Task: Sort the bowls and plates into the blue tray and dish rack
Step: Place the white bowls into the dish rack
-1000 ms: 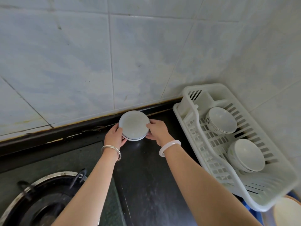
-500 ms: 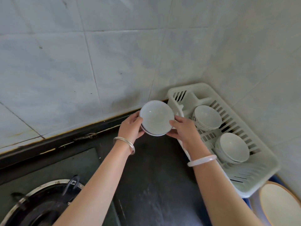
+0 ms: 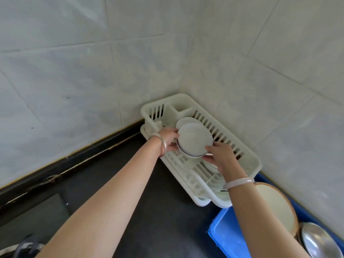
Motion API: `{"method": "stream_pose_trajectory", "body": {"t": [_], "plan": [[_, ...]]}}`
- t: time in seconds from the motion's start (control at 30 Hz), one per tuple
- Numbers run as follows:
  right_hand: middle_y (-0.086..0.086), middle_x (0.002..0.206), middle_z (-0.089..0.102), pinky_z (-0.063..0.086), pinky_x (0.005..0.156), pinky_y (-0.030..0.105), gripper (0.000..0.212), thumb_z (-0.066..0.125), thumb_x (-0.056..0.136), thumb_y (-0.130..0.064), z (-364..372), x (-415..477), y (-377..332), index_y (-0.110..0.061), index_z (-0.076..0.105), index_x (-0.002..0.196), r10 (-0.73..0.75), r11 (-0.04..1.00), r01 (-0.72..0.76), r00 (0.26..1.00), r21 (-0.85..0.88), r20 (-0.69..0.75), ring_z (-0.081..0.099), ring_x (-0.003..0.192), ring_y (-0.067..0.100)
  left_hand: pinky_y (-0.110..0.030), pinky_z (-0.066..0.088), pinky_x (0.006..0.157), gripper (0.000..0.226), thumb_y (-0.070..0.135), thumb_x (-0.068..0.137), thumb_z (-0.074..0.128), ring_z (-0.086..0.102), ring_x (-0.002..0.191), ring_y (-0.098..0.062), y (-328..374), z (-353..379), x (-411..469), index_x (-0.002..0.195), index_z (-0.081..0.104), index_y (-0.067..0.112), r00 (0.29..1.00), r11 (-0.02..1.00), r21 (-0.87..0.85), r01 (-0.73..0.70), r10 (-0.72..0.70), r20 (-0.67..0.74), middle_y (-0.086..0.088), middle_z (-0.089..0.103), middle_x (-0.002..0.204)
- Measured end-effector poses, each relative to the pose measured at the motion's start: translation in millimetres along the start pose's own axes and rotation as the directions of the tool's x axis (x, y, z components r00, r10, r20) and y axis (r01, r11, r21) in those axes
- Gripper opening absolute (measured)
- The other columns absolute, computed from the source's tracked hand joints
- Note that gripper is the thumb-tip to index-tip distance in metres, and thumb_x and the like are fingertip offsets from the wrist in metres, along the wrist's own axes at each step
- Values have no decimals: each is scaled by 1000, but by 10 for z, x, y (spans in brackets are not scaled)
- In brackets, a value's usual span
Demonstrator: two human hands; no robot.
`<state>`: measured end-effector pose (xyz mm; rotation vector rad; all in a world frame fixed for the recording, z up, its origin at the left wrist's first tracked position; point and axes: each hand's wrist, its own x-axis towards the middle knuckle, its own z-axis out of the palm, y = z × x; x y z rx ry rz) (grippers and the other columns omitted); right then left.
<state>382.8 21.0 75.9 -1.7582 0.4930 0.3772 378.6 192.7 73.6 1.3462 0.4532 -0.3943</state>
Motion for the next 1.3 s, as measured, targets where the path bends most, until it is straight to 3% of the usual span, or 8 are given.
{"method": "stream_pose_trajectory", "body": {"t": [0.1, 0.27, 0.47, 0.73, 0.9, 1.03, 1.23, 1.3], "plan": [[20, 120, 59, 55, 77, 34, 41, 60, 89, -1, -2, 108, 170, 1, 51, 129, 57, 997, -56, 998, 53, -11, 65, 88, 31, -40, 46, 88, 42, -4, 92, 37, 52, 111, -32, -23, 58, 184, 132, 45, 7, 999, 989, 143, 38, -40, 13, -21, 48, 134], [14, 87, 63, 56, 79, 35, 27, 66, 85, -2, 30, 222, 389, 2, 59, 111, 128, 985, -126, 992, 115, -12, 65, 66, 22, -42, 47, 90, 43, -6, 92, 39, 49, 122, -36, -36, 24, 417, 133, 43, 3, 988, 944, 316, 98, -129, 78, -22, 48, 135], [17, 88, 70, 60, 71, 31, 9, 70, 83, -6, 42, 242, 541, -8, 61, 81, 170, 979, -167, 985, 120, -11, 70, 71, 22, -43, 46, 97, 49, -12, 89, 38, 50, 122, -35, 34, 26, 599, 135, 42, 3, 963, 849, 516, 118, -225, 150, -22, 50, 134], [14, 87, 73, 56, 89, 41, 17, 69, 84, -11, 92, 255, 697, -10, 66, 101, 182, 982, -182, 983, 59, -3, 71, 87, 26, -51, 42, 99, 57, -17, 88, 31, 42, 128, -41, 39, 101, 773, 138, 38, 9, 927, 718, 680, 146, -338, 159, -25, 40, 140], [9, 85, 69, 58, 83, 37, 19, 65, 88, -17, 79, 257, 681, -16, 65, 107, 153, 988, -154, 988, -20, -13, 68, 84, 24, -52, 42, 100, 44, -1, 94, 38, 46, 125, -38, 20, 102, 871, 138, 36, 3, 924, 735, 633, 242, -373, 80, -22, 42, 141], [8, 91, 70, 56, 80, 37, 9, 56, 94, -26, 44, 228, 637, -23, 56, 85, 197, 980, -197, 980, -20, 12, 64, 73, 20, -49, 50, 85, 42, 10, 94, 45, 51, 117, -39, -24, 159, 883, 134, 38, 1, 956, 744, 628, 229, -293, -1, -24, 47, 134], [4, 98, 67, 54, 87, 38, 18, 48, 96, -33, -11, 30, 507, -17, 52, 105, 204, 977, -199, 977, -80, 65, 67, 84, 22, -35, 42, 74, 29, 19, 90, 47, 56, 88, -30, -101, 209, 814, 107, 59, 0, 997, 686, 723, 76, -39, -68, -20, 62, 104], [6, 107, 68, 52, 92, 39, 26, 47, 97, -31, -113, -75, 416, -12, 54, 113, 175, 985, -173, 983, -26, 54, 64, 87, 22, -37, 45, 81, 30, 19, 92, 46, 59, 100, -33, -70, 190, 724, 109, 61, 0, 993, 679, 732, 55, 39, -110, -21, 62, 113]]}}
